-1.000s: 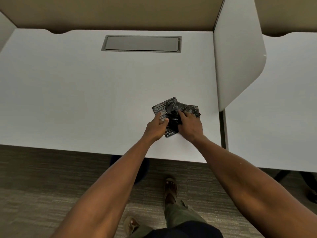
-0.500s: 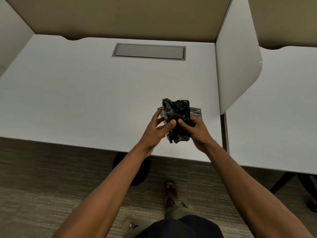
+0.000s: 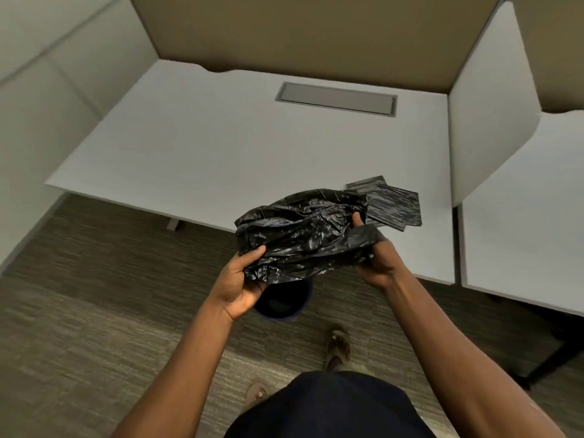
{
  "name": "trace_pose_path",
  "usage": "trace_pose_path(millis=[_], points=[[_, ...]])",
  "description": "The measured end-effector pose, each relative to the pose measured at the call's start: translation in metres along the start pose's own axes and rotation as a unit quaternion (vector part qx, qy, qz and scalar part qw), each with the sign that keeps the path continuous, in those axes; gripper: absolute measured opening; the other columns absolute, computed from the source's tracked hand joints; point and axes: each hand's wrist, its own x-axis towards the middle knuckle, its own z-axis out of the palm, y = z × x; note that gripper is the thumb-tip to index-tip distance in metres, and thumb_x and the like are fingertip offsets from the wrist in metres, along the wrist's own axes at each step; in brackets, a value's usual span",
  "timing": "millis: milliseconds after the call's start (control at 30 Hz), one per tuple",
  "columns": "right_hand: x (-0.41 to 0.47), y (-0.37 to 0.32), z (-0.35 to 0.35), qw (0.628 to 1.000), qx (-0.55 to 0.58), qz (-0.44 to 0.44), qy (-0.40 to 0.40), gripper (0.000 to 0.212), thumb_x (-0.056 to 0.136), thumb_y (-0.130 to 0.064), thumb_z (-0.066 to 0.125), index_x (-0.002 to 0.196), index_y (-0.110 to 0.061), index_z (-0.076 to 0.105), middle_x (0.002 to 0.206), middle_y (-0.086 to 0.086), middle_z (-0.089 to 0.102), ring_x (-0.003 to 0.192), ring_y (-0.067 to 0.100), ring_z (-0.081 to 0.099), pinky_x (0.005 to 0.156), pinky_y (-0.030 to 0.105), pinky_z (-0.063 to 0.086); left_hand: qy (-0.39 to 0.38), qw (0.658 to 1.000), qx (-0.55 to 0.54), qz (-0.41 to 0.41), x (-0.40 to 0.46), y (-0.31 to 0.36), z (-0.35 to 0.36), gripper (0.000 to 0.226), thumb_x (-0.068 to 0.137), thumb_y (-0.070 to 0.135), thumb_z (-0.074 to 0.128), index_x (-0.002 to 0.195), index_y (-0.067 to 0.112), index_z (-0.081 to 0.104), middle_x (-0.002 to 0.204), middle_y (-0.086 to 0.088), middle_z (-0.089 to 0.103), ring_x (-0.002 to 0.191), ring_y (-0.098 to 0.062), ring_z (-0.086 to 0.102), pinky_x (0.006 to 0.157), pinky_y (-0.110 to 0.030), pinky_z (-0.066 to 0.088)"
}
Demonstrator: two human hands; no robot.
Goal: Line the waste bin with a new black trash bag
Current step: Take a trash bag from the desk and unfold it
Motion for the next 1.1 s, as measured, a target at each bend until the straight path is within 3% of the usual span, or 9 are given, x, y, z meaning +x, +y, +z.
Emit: trace_pose_path(millis=[200, 333, 433, 533, 667, 800, 867, 1000, 1100], points=[[-0.027, 0.057, 0.036, 0.996, -0.024, 0.063, -0.064, 0.058, 0.079, -0.035, 0.086, 0.128, -0.006, 0.072, 0.132, 0.023, 0.069, 0.119, 0.036, 0.068, 0.09, 0.049, 0.059, -0.001, 0.999, 0.028, 0.042, -0.062, 0.016, -0.055, 0.058, 0.082, 0.017, 0.077, 0.137, 0.004, 0.063, 0.14, -0.021, 0.064, 0.13, -0.036, 0.061, 0.097, -0.042, 0.058], [-0.041, 0.081, 0.058, 0.994, -0.099, -0.028, -0.039, 0.058, 0.083, -0.039, 0.084, 0.124, -0.002, 0.071, 0.129, 0.025, 0.069, 0.119, 0.038, 0.068, 0.091, 0.046, 0.059, 0.145, 0.961, 0.184, 0.147, -0.093, 0.031, -0.074, 0.099, 0.06, 0.044, 0.093, 0.147, 0.019, 0.053, 0.135, -0.005, 0.066, 0.126, -0.022, 0.062, 0.103, -0.039, 0.051], [-0.056, 0.102, 0.083, 0.984, -0.168, -0.053, -0.037, 0.053, 0.072, -0.048, 0.09, 0.104, -0.007, 0.079, 0.108, 0.02, 0.077, 0.099, 0.032, 0.075, 0.082, 0.039, 0.061, 0.171, 0.889, 0.33, 0.268, -0.11, 0.029, -0.066, 0.052, 0.078, 0.048, 0.082, 0.127, 0.039, 0.067, 0.114, 0.003, 0.072, 0.108, -0.012, 0.068, 0.087, -0.026, 0.056], [-0.07, 0.132, 0.112, 0.968, -0.235, -0.069, -0.048, 0.058, 0.069, -0.057, 0.088, 0.098, -0.007, 0.08, 0.102, 0.023, 0.078, 0.095, 0.033, 0.075, 0.088, 0.045, 0.06, 0.065, 0.903, 0.357, 0.23, -0.119, 0.016, -0.042, 0.042, 0.074, 0.062, 0.078, 0.111, 0.043, 0.074, 0.109, 0.009, 0.078, 0.105, -0.01, 0.073, 0.082, -0.022, 0.058], [-0.082, 0.164, 0.137, 0.968, -0.238, -0.055, -0.053, 0.057, 0.087, -0.052, 0.074, 0.112, -0.001, 0.076, 0.114, 0.027, 0.075, 0.108, 0.039, 0.072, 0.096, 0.046, 0.059, 0.097, 0.928, 0.291, 0.211, -0.119, 0.007, -0.041, 0.045, 0.081, 0.04, 0.082, 0.122, 0.025, 0.071, 0.114, 0.005, 0.078, 0.11, -0.01, 0.073, 0.096, -0.031, 0.057], [-0.084, 0.174, 0.142, 0.976, -0.212, -0.037, -0.042, 0.04, 0.095, -0.034, 0.072, 0.113, 0.001, 0.076, 0.115, 0.026, 0.075, 0.109, 0.039, 0.073, 0.096, 0.047, 0.058, 0.113, 0.967, 0.154, 0.168, -0.131, 0.016, -0.067, 0.056, 0.071, 0.03, 0.087, 0.122, 0.016, 0.07, 0.116, -0.004, 0.078, 0.105, -0.019, 0.075, 0.084, -0.033, 0.061], [-0.082, 0.171, 0.14, 0.984, -0.174, -0.034, -0.013, 0.041, 0.096, -0.03, 0.07, 0.118, 0.005, 0.072, 0.118, 0.028, 0.073, 0.111, 0.042, 0.071, 0.098, 0.05, 0.057, 0.098, 0.984, 0.057, 0.136, -0.137, 0.024, -0.086, 0.057, 0.072, 0.027, 0.082, 0.125, 0.01, 0.069, 0.12, -0.011, 0.075, 0.11, -0.028, 0.072, 0.09, -0.039, 0.061], [-0.077, 0.147, 0.127, 0.997, -0.068, -0.025, 0.011, 0.028, 0.1, -0.025, 0.062, 0.116, -0.005, 0.073, 0.111, 0.018, 0.078, 0.095, 0.029, 0.078, 0.071, 0.036, 0.063, 0.115, 0.985, -0.076, 0.107, -0.146, 0.041, -0.134, 0.049, 0.083, 0.034, 0.069, 0.127, 0.012, 0.066, 0.118, -0.012, 0.075, 0.108, -0.028, 0.07, 0.093, -0.041, 0.057], [-0.075, 0.125, 0.11, 0.998, -0.051, -0.032, 0.035, 0.022, 0.095, -0.018, 0.063, 0.112, -0.008, 0.073, 0.104, 0.013, 0.079, 0.089, 0.023, 0.077, 0.072, 0.034, 0.063, 0.168, 0.976, -0.094, 0.101, -0.146, 0.044, -0.165, 0.036, 0.101, 0.034, 0.056, 0.128, 0.011, 0.063, 0.122, -0.013, 0.069, 0.108, -0.027, 0.065, 0.099, -0.041, 0.05]])
